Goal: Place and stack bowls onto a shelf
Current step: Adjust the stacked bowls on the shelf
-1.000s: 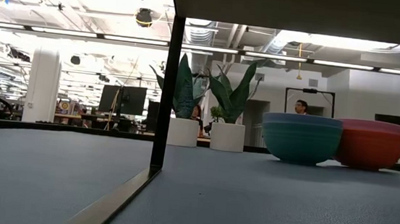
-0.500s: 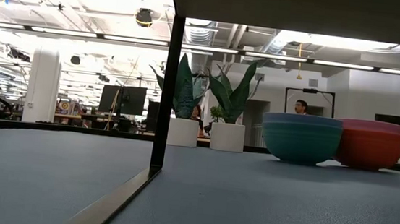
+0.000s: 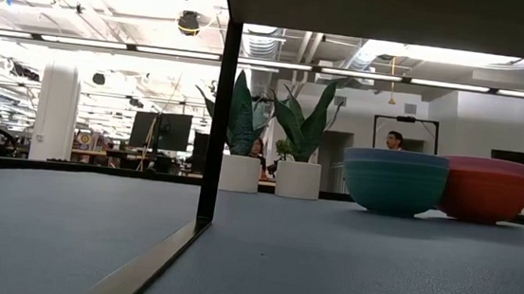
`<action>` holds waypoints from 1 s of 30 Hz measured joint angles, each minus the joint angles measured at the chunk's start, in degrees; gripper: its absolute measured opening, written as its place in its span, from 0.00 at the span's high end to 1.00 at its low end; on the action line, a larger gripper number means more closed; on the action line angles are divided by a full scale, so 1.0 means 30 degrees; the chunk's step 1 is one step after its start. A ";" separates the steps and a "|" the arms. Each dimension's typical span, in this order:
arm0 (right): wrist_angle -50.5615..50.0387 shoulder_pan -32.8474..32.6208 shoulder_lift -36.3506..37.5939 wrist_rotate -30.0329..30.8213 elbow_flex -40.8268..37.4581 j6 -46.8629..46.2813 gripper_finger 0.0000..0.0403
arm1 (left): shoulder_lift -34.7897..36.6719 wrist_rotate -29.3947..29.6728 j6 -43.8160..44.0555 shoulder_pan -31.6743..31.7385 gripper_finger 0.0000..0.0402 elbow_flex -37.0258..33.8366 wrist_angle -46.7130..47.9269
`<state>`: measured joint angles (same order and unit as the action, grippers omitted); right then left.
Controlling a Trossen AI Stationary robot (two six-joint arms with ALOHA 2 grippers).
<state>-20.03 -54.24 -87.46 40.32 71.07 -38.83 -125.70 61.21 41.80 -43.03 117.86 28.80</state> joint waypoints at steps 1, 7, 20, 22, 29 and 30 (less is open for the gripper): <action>-0.0221 0.0007 0.0000 -0.0003 0.0000 -0.0121 0.78 | 0.0005 0.0000 -0.0001 0.0000 1.00 0.0000 0.0000; -0.1039 0.0131 0.0000 -0.0003 -0.0015 -0.0568 0.78 | 0.0005 0.0000 0.0000 0.0000 1.00 0.0000 -0.0005; -0.1441 0.0136 0.0000 -0.0734 -0.0022 -0.0612 0.78 | 0.0005 -0.0345 -0.0029 -0.0018 1.00 0.0000 -0.0015; -0.1751 -0.0093 0.0000 -0.0896 -0.0022 -0.0660 0.78 | 0.0005 -0.0357 -0.0011 -0.0036 1.00 0.0000 -0.0011; -0.5290 -0.1417 0.0114 -0.1609 -0.0023 -0.3399 0.78 | 0.0005 -0.0510 0.0079 -0.0145 1.00 0.0000 -0.0004; -0.5958 -0.1606 0.0162 -0.1691 -0.0029 -0.4052 0.78 | 0.0018 -0.0510 0.0226 -0.0211 1.00 0.0000 0.0020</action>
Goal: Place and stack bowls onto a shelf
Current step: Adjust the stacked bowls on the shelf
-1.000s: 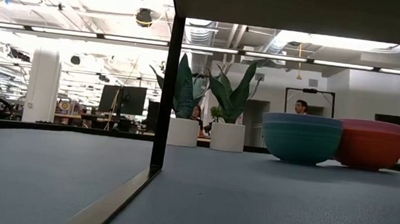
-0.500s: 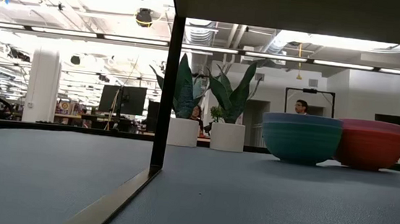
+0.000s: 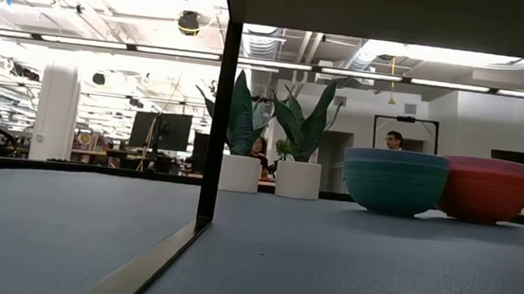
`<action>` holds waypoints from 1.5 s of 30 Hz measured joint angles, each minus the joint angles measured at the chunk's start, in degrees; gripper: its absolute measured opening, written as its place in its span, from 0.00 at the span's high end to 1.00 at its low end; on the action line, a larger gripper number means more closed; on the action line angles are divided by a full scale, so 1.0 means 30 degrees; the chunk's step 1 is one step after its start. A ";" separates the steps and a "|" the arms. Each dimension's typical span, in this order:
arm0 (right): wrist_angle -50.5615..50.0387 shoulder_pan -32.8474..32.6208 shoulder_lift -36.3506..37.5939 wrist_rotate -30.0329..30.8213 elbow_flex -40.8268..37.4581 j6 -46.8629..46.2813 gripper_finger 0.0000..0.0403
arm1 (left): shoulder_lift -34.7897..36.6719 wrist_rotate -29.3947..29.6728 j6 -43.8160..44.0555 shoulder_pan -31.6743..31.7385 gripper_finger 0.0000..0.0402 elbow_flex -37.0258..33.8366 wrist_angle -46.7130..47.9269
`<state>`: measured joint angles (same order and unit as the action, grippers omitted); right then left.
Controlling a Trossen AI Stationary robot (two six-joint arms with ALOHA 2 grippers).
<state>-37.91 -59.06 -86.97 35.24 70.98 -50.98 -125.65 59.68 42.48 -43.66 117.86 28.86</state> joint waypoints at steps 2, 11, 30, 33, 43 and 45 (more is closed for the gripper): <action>-0.0891 -0.0280 0.0185 -0.0089 0.0049 -0.0861 0.78 | 0.0130 -0.0024 0.0160 -0.0143 1.00 0.0000 0.0077; -0.6866 -0.1064 0.3534 0.2118 0.1071 -0.1610 0.78 | 0.2963 0.0153 0.0134 -0.0424 1.00 0.0015 0.1681; -1.6967 1.4394 0.8902 -0.0541 0.0619 -0.3442 0.61 | 1.1219 -0.2290 -0.0425 0.3263 0.97 0.0029 1.2837; -1.5224 1.6753 0.8626 -0.1572 0.0619 -0.0414 0.51 | 1.2256 -0.2827 -0.0255 0.3953 0.92 0.0029 1.3957; -0.9251 1.6051 0.5188 -0.4899 0.0619 0.2475 0.48 | 1.3959 -0.3163 0.2990 0.5319 0.81 0.0022 1.8290; -0.9354 1.4752 0.4757 -0.4348 0.0613 0.1419 0.50 | 1.3939 -0.3158 0.3148 0.5109 0.82 0.0022 1.8256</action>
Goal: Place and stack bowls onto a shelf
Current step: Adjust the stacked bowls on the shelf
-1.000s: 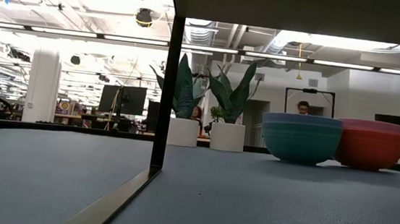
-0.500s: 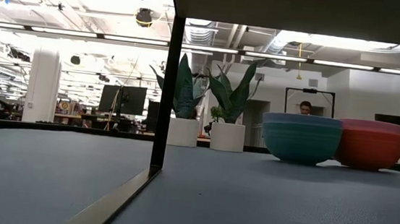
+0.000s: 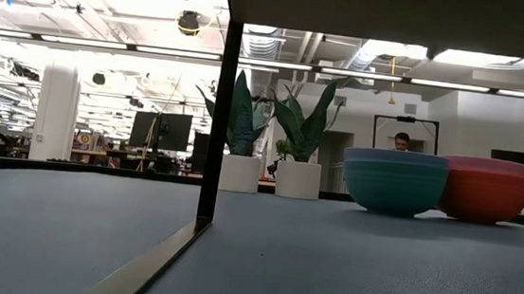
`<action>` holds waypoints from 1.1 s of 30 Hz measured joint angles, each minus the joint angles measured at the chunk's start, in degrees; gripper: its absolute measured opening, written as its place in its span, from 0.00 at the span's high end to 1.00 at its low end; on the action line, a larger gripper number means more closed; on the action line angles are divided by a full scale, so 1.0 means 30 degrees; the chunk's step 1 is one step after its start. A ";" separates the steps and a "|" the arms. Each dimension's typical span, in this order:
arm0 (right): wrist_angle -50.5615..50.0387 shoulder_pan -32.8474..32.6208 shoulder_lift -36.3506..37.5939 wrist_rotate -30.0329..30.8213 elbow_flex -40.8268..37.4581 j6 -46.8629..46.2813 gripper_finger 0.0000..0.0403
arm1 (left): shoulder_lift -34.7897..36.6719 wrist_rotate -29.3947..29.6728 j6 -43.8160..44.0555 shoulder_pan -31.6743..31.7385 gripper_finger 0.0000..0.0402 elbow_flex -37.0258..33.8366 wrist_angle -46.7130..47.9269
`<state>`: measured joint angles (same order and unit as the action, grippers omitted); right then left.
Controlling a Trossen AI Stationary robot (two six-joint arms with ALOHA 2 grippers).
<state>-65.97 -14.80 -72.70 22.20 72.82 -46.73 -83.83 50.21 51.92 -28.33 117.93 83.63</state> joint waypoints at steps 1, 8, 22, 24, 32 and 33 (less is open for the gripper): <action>-0.0117 -0.0739 -0.0007 0.0423 -0.0016 -0.0691 0.51 | -0.0041 0.0017 0.0115 -0.0118 0.83 -0.0006 -0.0083; -0.1775 -0.4994 0.0197 0.2805 0.0020 -0.6734 0.68 | -0.1118 0.0010 0.0912 -0.0220 0.89 -0.0007 -0.0497; -0.2631 -0.8529 -0.3869 0.3703 0.0006 -1.2483 0.91 | -0.3880 -0.0495 0.2581 -0.0761 1.00 -0.0022 -0.1374; -0.2276 -0.8749 -0.4191 0.3720 0.0006 -1.2570 0.92 | -0.3989 -0.0532 0.2959 -0.1038 1.00 -0.0022 -0.1374; 0.1662 -0.8963 -0.5478 0.3716 0.0013 -1.0833 0.95 | -0.3971 -0.0134 0.4132 -0.2033 1.00 -0.0022 -0.1357; 0.1940 -0.8963 -0.5592 0.3597 0.0010 -1.0839 0.93 | -0.3971 -0.0066 0.4170 -0.2146 1.00 -0.0015 -0.1352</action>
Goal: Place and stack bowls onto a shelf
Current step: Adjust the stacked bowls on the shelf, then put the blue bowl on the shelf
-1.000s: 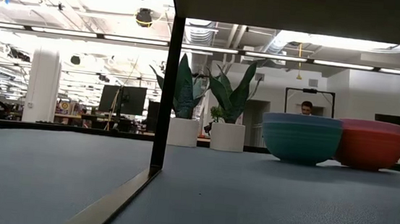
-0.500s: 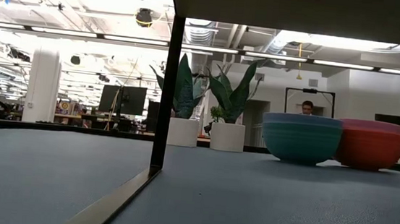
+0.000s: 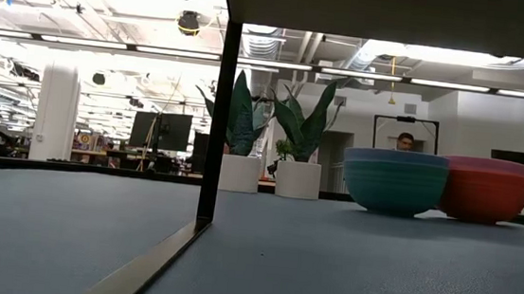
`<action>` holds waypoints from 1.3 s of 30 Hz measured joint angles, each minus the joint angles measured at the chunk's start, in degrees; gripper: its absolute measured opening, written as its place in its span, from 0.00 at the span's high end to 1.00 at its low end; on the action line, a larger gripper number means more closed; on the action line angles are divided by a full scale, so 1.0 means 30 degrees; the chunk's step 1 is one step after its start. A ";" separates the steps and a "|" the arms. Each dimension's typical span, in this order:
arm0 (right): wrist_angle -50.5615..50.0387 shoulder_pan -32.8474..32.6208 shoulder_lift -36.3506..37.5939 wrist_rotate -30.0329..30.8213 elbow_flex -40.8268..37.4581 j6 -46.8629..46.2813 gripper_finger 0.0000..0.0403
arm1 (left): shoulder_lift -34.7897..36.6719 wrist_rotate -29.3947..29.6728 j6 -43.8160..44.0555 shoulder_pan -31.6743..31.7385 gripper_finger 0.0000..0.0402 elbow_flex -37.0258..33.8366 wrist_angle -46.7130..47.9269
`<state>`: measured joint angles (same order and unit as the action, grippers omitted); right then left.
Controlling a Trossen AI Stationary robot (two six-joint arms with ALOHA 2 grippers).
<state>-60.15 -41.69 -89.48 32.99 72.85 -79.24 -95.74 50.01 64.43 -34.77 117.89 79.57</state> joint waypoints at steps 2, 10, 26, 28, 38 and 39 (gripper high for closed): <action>0.0470 -0.0104 -0.0253 -0.0218 0.0003 0.0067 0.90 | 0.0000 0.0069 0.0114 -0.0167 1.00 0.0000 -0.0001; 0.2785 -0.0286 -0.0525 -0.0705 -0.0004 0.2356 0.94 | 0.0000 0.0553 0.0194 -0.0609 1.00 -0.0002 0.0316; -0.6304 -0.0316 0.4321 0.0983 0.0018 -0.1582 0.93 | -0.0203 0.1542 -0.0312 -0.0697 1.00 -0.0007 0.1033; -0.7378 0.0667 0.4482 0.0989 0.0018 -0.0365 0.90 | -0.0268 0.1549 -0.0318 -0.0697 1.00 0.0000 0.1186; -0.7112 0.7280 0.5399 0.0219 -0.1249 1.0262 0.51 | -0.0299 0.1249 -0.0804 -0.0794 1.00 -0.0002 0.1213; -0.6047 0.7711 0.5653 0.0246 -0.1830 1.2173 0.48 | -0.0299 0.1243 -0.0826 -0.0805 1.00 -0.0005 0.1221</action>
<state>-78.29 -18.56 -72.52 33.73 67.36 -42.72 -96.64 53.74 61.95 -37.18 117.87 83.23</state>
